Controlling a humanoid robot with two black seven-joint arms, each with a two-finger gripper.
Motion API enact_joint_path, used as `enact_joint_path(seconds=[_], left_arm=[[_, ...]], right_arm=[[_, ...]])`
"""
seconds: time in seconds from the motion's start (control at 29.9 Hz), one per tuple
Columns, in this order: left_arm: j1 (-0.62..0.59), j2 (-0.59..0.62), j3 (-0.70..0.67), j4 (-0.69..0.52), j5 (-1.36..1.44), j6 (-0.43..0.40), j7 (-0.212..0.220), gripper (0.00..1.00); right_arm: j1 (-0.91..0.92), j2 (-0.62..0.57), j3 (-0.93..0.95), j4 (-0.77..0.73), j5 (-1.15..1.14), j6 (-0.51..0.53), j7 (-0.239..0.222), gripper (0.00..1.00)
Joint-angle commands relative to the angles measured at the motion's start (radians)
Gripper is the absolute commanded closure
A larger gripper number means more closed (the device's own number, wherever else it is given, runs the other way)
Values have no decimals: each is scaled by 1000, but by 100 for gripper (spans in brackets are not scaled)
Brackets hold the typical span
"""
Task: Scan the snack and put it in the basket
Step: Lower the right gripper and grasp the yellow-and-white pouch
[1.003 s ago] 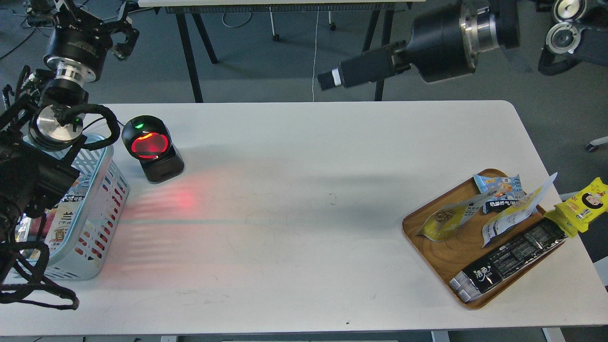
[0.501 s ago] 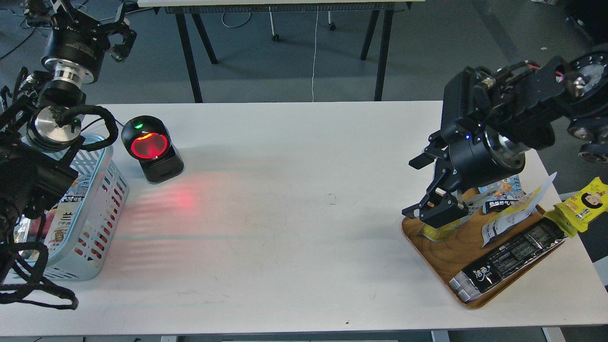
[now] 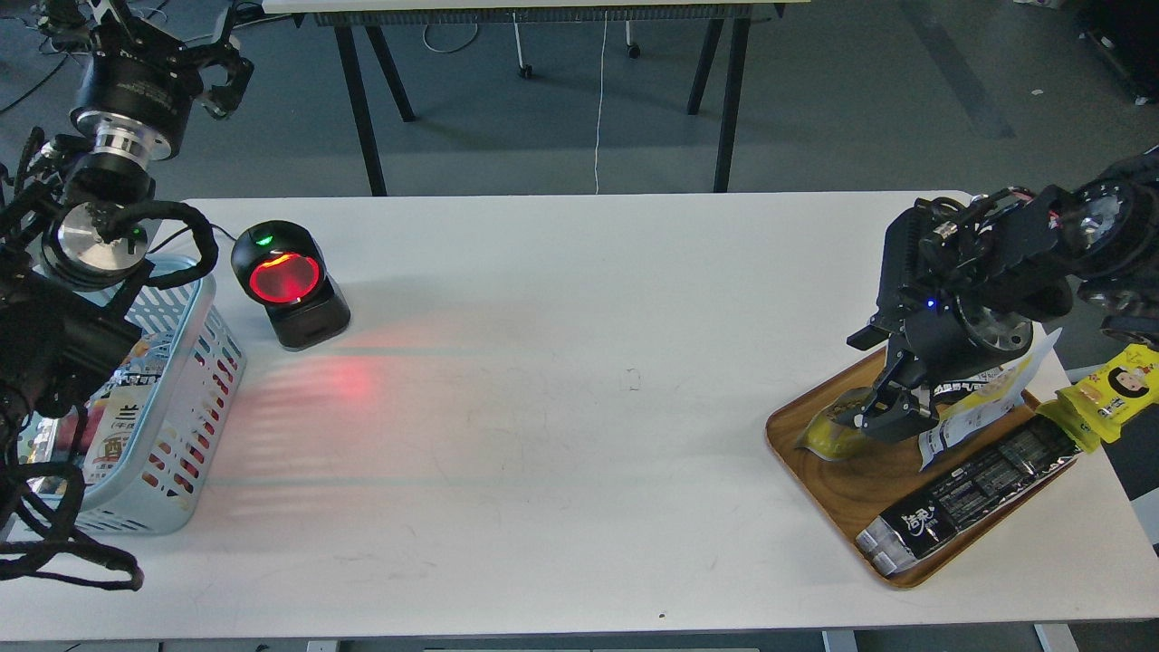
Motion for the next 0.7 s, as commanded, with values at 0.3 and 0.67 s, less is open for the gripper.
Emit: enact_joint_path(seconds=[0.3,0.67], left_arm=[[0,2,2,0,0,0,-1,0],[5,13,2,0,0,0,-1,0]], right_arm=[[-1,-12,-7,-3,-76,1,0,94],[32,-13,3,3,-67,-5,0,100]])
